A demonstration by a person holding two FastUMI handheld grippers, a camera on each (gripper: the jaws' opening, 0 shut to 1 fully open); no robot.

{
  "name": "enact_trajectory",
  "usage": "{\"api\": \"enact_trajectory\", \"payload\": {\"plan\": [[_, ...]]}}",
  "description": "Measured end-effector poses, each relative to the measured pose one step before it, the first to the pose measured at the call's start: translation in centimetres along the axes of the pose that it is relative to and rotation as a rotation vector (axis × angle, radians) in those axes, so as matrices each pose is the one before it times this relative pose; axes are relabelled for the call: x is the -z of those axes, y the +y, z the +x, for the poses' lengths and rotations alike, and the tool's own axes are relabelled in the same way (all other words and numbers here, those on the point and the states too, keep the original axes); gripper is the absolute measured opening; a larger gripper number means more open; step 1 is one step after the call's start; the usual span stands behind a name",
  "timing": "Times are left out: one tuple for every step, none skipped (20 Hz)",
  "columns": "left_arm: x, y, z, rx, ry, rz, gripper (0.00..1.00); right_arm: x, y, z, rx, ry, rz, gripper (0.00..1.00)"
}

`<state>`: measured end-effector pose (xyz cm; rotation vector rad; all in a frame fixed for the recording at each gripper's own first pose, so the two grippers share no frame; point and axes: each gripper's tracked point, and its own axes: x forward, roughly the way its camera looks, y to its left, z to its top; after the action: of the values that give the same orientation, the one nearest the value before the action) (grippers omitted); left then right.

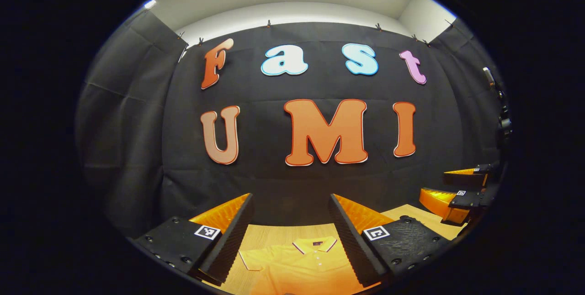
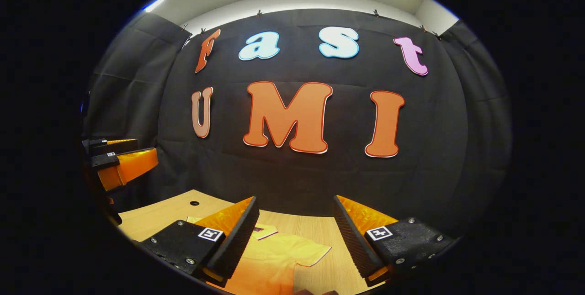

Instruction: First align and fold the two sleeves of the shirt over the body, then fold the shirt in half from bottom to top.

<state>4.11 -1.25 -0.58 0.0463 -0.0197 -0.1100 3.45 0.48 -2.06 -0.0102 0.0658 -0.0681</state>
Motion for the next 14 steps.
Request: {"api": "enact_trajectory", "payload": {"plan": [[0.025, 0.110, 0.453, 0.01323, -0.00245, 0.00644, 0.96, -0.097, 0.229, 0.407, 0.01077, -0.00546, 0.00116, 0.98], [0.003, 0.159, 0.445, 0.01240, -0.00073, 0.00354, 0.98, 0.152, 0.223, 0.468, 0.00952, 0.00292, 0.00163, 0.98], [0.014, 0.104, 0.292, 0.01036, 0.00016, -0.00155, 0.97, 0.363, 0.117, 0.526, 0.00777, 0.01323, 0.00195, 0.98], [0.212, 0.148, 0.197, 0.01012, -0.00165, -0.00387, 0.97, 0.413, -0.017, 0.373, 0.00700, 0.01803, 0.00136, 0.98], [0.122, 0.204, 0.098, 0.00257, 0.00032, -0.00339, 0.98, 0.527, -0.257, 0.535, 0.01014, 0.01428, -0.00238, 0.98], [0.182, 0.332, 0.126, 0.00445, 0.00011, -0.00587, 0.98, 0.661, -0.320, 0.533, 0.01508, 0.02079, -0.00545, 0.98], [0.096, 0.236, 0.073, 0.00146, 0.00466, -0.00394, 0.97, 1.022, -0.312, 0.530, 0.01399, 0.03051, -0.00179, 0.98], [0.188, 0.339, -0.130, -0.00124, 0.00370, -0.00098, 0.97, 0.888, -0.152, 0.535, 0.00650, 0.02945, 0.00262, 0.98], [0.067, 0.373, -0.030, -0.00360, 0.00548, 0.00023, 0.98, 0.854, -0.194, 0.723, 0.00708, 0.02463, 0.00275, 0.98], [0.266, 0.404, -0.064, -0.00921, 0.00149, 0.00244, 0.98, 0.930, -0.354, 0.671, 0.00735, 0.02865, -0.00036, 0.98], [-0.006, 0.527, -0.157, -0.00912, 0.00384, 0.00367, 0.98, 1.167, -0.312, 0.852, 0.00332, 0.03604, -0.00244, 0.98], [0.216, 0.469, -0.121, -0.01418, 0.00356, 0.00643, 0.98, 0.887, -0.188, 0.630, -0.00160, 0.03444, 0.00020, 0.98], [-0.055, 0.585, -0.062, -0.01397, 0.00194, 0.00455, 0.97, 0.809, -0.082, 0.901, 0.00019, 0.02818, 0.00126, 0.98], [0.037, 0.433, -0.095, -0.01354, 0.00357, 0.00432, 0.97, 1.042, -0.285, 0.930, 0.00874, 0.03367, 0.00232, 0.98]]}}
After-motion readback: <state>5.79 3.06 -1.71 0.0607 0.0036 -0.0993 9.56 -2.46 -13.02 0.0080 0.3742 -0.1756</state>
